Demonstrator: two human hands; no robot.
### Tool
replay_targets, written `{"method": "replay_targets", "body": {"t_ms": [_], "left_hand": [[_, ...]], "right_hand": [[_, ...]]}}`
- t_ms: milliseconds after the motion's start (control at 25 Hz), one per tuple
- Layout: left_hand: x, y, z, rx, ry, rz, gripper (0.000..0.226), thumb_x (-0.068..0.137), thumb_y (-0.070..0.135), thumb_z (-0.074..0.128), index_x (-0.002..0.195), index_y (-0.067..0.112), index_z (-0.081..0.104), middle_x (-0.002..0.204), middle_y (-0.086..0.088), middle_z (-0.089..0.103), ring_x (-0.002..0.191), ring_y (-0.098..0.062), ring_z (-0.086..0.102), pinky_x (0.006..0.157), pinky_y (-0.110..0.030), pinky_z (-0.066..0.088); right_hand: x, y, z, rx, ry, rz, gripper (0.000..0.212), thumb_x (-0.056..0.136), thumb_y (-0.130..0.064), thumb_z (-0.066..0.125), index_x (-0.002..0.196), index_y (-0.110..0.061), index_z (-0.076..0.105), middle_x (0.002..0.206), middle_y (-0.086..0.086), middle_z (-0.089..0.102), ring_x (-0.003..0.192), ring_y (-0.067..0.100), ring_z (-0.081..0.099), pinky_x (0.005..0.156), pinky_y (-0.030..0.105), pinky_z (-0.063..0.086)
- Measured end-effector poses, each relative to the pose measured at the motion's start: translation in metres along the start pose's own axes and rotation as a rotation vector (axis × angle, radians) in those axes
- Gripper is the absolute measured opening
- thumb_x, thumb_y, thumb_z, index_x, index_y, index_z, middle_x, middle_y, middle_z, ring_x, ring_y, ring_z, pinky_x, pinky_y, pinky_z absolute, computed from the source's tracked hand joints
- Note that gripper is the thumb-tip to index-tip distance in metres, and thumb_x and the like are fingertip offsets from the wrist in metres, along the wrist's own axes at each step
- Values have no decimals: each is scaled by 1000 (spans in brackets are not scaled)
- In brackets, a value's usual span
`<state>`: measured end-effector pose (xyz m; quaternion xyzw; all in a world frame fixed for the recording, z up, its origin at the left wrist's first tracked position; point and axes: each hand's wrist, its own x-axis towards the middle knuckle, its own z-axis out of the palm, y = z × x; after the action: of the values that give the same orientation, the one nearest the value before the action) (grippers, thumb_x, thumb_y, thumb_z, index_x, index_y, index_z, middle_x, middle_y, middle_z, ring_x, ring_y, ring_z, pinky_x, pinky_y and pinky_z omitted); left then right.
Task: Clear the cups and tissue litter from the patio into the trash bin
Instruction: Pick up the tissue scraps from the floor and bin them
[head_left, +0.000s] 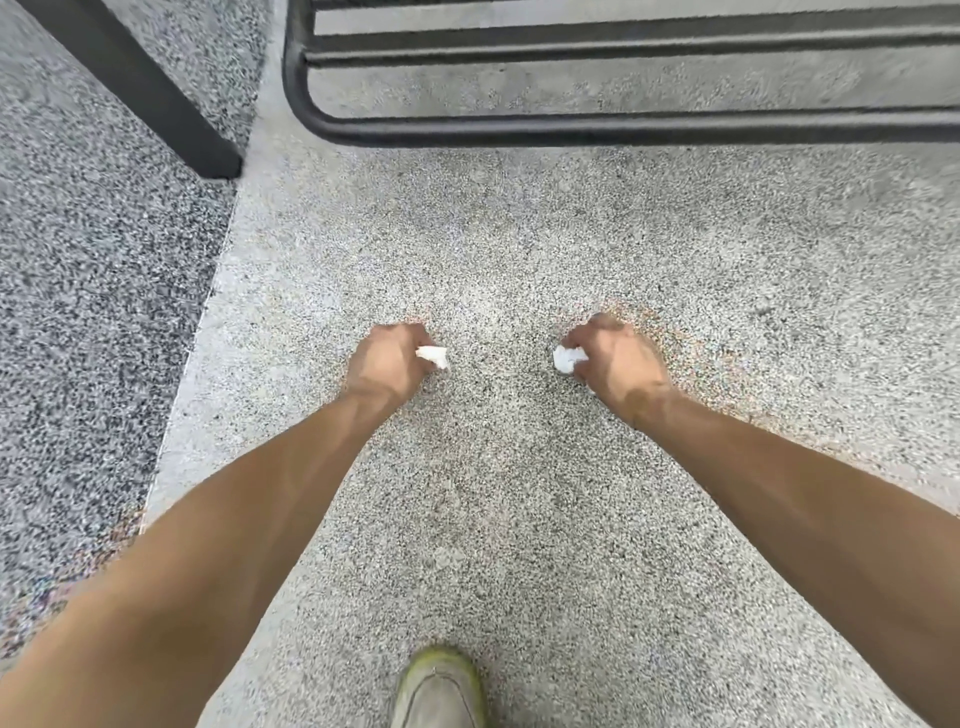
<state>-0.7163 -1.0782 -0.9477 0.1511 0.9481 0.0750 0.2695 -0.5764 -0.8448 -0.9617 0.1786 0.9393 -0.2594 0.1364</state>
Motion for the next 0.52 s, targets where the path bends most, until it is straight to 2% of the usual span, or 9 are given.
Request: {"method": "replay_targets", "body": {"t_ms": [120,200,280,360,440,520], "left_hand": [[-5,1,3,60,49,0,17,86,27,71,102,34,70,95,3,66,70,-8,64,44,-21,44],[-11,2,1,88,70,8,14,85,31,73,99,34,71,95,4,58,73,-9,60,45,-21,42],[-23,9,-7,-1,68,13,16,82,35,74,96,31,70,92,5,54,71,-11,58,47,-23,42],[-47,21,-25,-114,97,31,20,84,32,72,102,25,72,90,6,54,66,-11,59,47,-27,45],[-71,40,-48,-129,130,120,23,90,29,66,110,19,70,94,3,54,67,-14,59,53,-32,52],[-101,62,-85,-107,159,211,24,93,30,62,112,16,68,95,1,51,68,-14,56,55,-28,49]], "right_hand": [[-8,0,1,58,16,36,24,87,-8,65,108,-19,65,107,4,62,86,20,63,75,35,57],[-15,0,-4,141,19,103,21,87,-12,66,107,-20,66,104,1,62,82,18,64,70,34,58],[-29,-2,-20,196,52,130,21,87,-13,66,106,-20,67,105,1,63,80,17,65,65,34,58],[-52,-11,-48,215,95,103,19,86,-15,67,104,-21,67,105,1,65,80,17,65,67,34,58],[-79,-23,-83,211,152,81,19,87,-17,67,105,-22,67,106,1,65,79,16,65,68,34,58],[-113,-40,-131,173,205,65,19,87,-20,67,106,-23,66,108,-1,65,79,15,64,69,34,58]]}}
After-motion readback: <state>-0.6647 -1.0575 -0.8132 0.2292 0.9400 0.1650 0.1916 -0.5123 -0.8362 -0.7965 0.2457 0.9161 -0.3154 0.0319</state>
